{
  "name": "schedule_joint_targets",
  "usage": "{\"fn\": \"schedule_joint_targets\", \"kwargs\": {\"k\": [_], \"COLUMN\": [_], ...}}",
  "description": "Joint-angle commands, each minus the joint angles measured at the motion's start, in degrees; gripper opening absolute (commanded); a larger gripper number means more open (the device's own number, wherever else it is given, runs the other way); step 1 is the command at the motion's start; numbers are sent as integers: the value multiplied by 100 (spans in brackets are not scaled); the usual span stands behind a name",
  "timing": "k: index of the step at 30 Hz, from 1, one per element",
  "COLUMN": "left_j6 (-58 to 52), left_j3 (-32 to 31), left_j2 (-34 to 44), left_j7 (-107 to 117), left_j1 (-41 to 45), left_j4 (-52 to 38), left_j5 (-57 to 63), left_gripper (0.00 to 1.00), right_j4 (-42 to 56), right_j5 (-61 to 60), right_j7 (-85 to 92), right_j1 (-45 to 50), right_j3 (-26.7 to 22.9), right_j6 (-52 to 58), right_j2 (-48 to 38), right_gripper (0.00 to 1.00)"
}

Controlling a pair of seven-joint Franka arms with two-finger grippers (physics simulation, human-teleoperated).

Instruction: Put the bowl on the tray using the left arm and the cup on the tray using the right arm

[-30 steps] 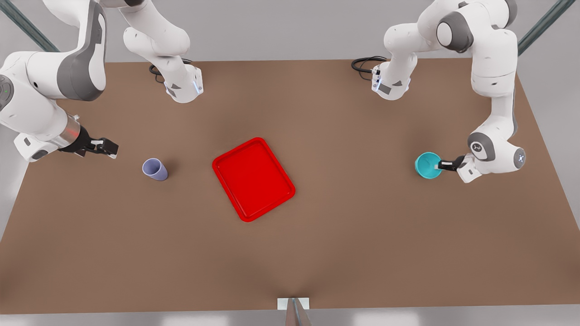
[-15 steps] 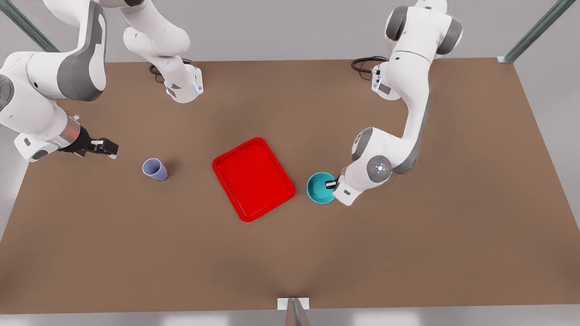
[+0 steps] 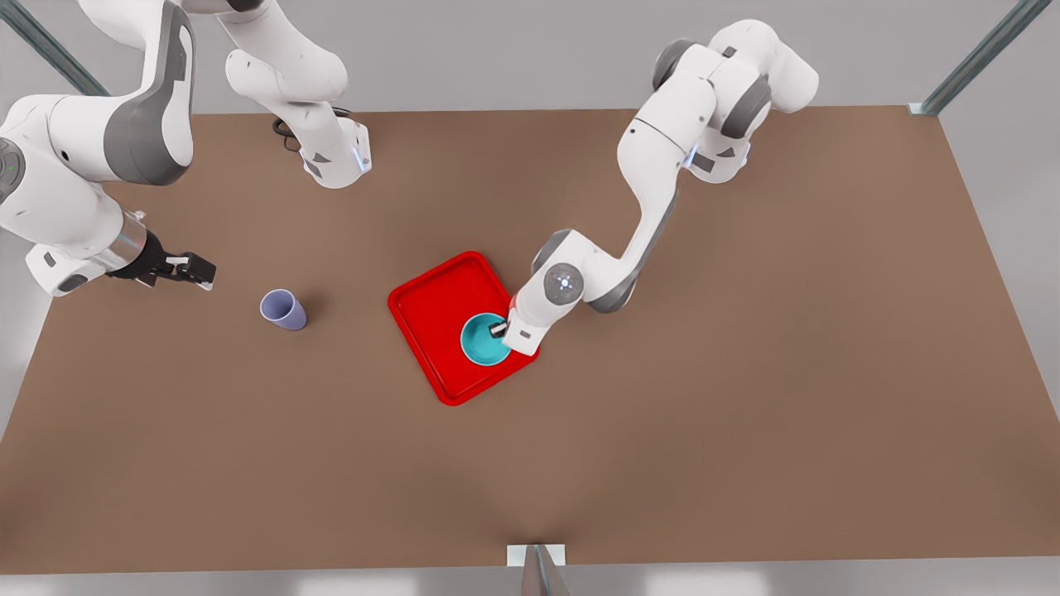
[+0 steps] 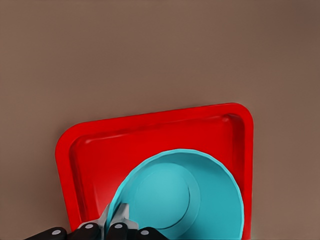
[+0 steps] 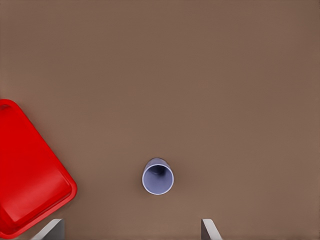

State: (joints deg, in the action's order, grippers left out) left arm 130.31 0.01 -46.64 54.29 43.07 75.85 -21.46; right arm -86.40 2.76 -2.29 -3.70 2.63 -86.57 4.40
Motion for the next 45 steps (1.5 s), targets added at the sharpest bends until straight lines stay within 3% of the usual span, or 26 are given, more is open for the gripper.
{"fn": "schedule_joint_targets", "kwargs": {"k": [1, 4, 5, 6, 12, 14, 15, 16, 18, 20, 22, 23, 24, 25, 28, 32, 35, 38, 42, 45], "left_j6": [55, 425, 425, 425, 276, -1199, -2465, -3327, -4839, -5473, -5578, -5596, -5534, -5420, -5420, -5438, -5446, -5464, -5464, -5473], "left_j3": [-1, 8, 8, -1, -1, 60, 69, 376, 1316, 2538, 2741, 2041, 62, -177, -186, -221, -212, -212, -212, -212], "left_j2": [-30, -205, -232, -249, -144, 330, 769, 1481, 2176, 2528, 2817, 3195, 3600, 3749, 3679, 3653, 3574, 3565, 3486, 3486], "left_j7": [-41, -279, -340, -402, -463, -841, -1823, -3107, -5032, -6501, -6449, -6370, -6097, -6071, -6009, -6027, -6018, -6009, -6009, -6009], "left_j1": [0, 0, 0, 0, -62, -369, -869, -1125, -1239, -1248, -1266, -2080, -3655, -3841, -3841, -3841, -3823, -3823, -3823, -3823], "left_j4": [0, 0, 0, 9, 9, 0, -26, -17, -9, -9, -17, 27, 202, 448, 396, 404, 448, 466, 466, 466], "left_j5": [-271, -262, -219, -219, -192, 176, 414, 948, 1539, 1530, 1530, 1565, 2355, 2445, 2445, 2216, 2190, 2190, 2190, 2190], "left_gripper": [21, 21, 38, 100, 100, 100, 100, 100, 100, 100, 100, 100, 100, 100, 100, 100, 100, 100, 100, 100], "right_j4": [0, 0, 0, 0, -9, 0, 0, 0, 132, 193, 378, 405, 448, 501, 475, -1072, -2627, -3348, -3717, -4052], "right_j5": [-3, 6, 5, 6, 5, 6, -3, -3, -30, -30, -12, 14, 14, 14, -3, -30, -38, -38, -56, -530], "right_j7": [0, 0, 0, 0, 0, 0, 0, 0, 0, 0, 9, 9, 0, 0, 167, 334, 334, 378, 948, 1546], "right_j1": [1, 1, 1, 1, 1, 1, 1, 1, 44, 97, 80, 88, 71, 71, 1, -421, -421, -509, 71, 106], "right_j3": [0, 0, 0, 0, -9, -9, -9, 0, 27, 88, 202, 194, 185, 167, 132, 79, 79, -70, -1001, -1046], "right_j6": [0, 0, 0, 0, 0, 0, 0, 0, -18, -132, -149, -149, -114, -114, -27, -1389, -2487, -3304, -3568, -3665], "right_j2": [0, 0, 0, 0, 0, 0, 0, 0, 351, 413, 457, 474, 518, 518, 571, 474, -176, -176, -44, -141], "right_gripper": [100, 100, 100, 100, 100, 100, 100, 100, 100, 100, 100, 100, 100, 100, 100, 100, 100, 100, 100, 100]}}
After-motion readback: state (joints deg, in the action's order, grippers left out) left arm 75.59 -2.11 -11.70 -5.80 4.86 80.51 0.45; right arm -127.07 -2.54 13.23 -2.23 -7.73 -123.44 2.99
